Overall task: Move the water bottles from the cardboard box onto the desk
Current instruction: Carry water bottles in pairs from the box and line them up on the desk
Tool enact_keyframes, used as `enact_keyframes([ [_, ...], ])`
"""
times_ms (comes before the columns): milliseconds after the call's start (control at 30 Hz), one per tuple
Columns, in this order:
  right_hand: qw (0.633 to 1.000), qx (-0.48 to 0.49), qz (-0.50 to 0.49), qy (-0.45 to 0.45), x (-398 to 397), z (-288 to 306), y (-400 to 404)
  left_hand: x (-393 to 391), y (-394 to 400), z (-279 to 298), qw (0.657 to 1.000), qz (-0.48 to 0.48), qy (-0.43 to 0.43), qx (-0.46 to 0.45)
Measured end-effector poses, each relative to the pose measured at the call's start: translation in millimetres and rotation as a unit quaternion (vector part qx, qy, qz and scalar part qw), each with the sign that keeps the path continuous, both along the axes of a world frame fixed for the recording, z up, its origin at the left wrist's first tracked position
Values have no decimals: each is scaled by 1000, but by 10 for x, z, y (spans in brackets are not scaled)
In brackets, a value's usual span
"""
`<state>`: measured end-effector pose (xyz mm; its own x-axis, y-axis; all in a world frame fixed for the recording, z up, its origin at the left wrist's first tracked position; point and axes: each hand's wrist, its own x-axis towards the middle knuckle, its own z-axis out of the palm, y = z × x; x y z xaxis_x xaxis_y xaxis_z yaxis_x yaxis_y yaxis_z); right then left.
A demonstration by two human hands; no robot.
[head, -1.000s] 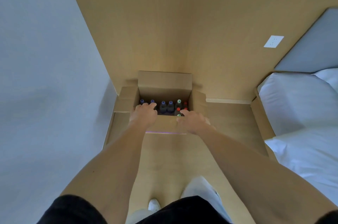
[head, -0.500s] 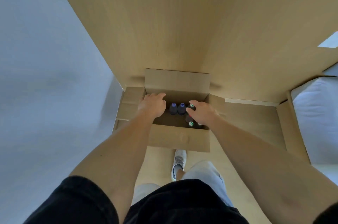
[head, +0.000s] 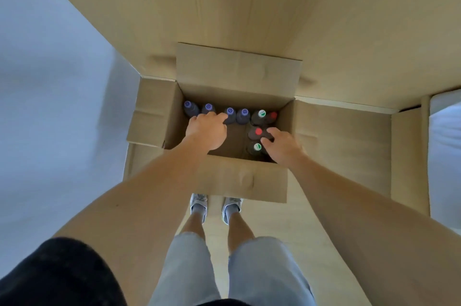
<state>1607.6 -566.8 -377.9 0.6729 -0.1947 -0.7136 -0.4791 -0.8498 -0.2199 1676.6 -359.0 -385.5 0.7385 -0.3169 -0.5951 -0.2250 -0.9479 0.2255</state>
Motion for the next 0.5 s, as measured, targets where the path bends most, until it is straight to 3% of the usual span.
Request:
enact_keyframes([
  [500, 997, -41, -46, 45, 180, -1913, -323, 243, -390, -2017, 998, -32, 51, -11],
])
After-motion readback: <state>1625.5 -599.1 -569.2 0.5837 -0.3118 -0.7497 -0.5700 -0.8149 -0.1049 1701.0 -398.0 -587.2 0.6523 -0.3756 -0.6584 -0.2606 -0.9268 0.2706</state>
